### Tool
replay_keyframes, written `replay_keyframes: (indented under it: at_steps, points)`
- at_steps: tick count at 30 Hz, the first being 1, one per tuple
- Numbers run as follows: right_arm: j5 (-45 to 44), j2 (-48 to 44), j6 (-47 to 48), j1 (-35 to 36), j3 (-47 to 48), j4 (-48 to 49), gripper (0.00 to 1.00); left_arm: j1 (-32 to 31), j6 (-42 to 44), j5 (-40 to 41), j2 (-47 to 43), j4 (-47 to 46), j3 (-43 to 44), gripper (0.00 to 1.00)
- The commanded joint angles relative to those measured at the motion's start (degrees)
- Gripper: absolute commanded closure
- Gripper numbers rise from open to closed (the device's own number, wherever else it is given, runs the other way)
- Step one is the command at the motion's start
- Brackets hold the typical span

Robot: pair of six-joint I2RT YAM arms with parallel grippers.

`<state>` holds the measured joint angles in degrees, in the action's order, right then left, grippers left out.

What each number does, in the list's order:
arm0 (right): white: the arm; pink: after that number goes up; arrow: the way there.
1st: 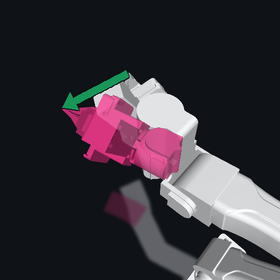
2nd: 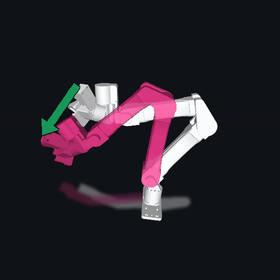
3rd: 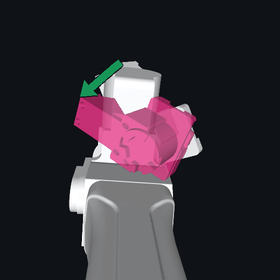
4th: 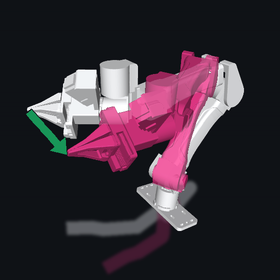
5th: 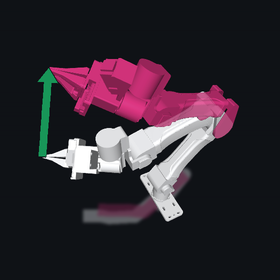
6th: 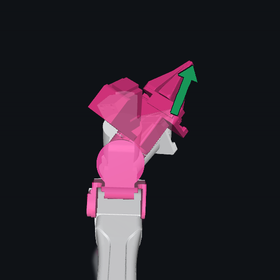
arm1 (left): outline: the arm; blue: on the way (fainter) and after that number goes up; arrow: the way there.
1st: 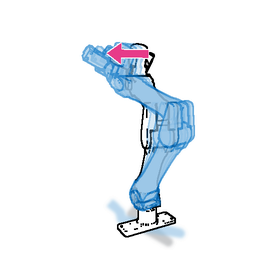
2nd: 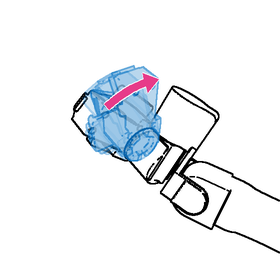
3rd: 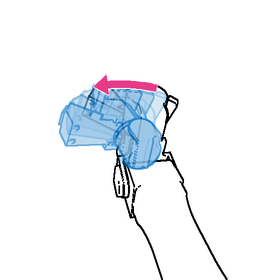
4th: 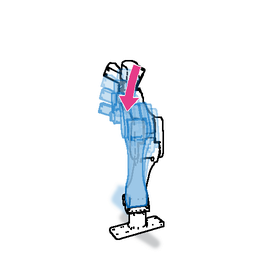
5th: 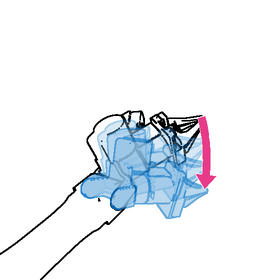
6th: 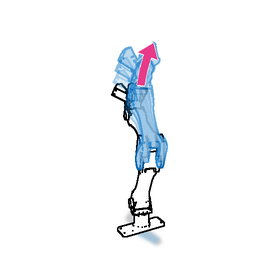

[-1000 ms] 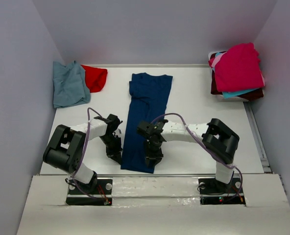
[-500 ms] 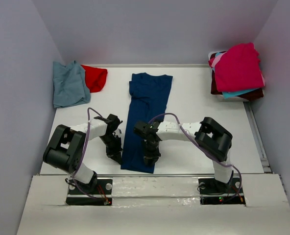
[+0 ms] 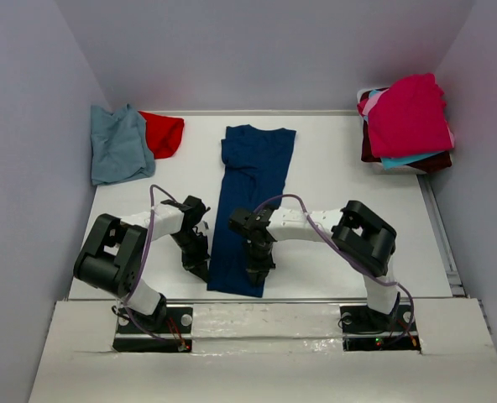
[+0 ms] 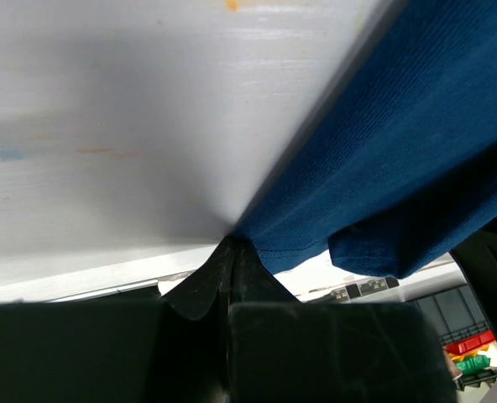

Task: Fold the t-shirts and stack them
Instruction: Fold the tshirt

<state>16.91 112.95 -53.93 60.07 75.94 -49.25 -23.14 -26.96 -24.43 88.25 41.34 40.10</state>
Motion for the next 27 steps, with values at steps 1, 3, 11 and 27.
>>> replay_keyframes:
  at_steps: [1, 3, 11, 27]
  points:
    - [-1.7, -1.9, -0.6, 0.7, -0.1, -1.6, 0.93, 0.0, 1.1, 0.2, 0.0, 0.8, -1.3, 0.94]
    - [-2.1, -2.9, -0.7, 0.7, -0.5, -2.2, 0.93, 0.0, 1.1, 0.2, 0.1, 0.7, -1.3, 0.94]
    - [-2.8, -5.5, -1.7, 0.7, -2.7, -3.0, 0.93, 0.0, 1.0, 0.2, 0.3, 0.5, -1.6, 0.94]
    - [-3.8, -8.7, -2.1, 0.7, -5.5, -5.1, 0.93, 0.0, 1.2, 0.1, 1.0, 0.1, -1.9, 0.94]
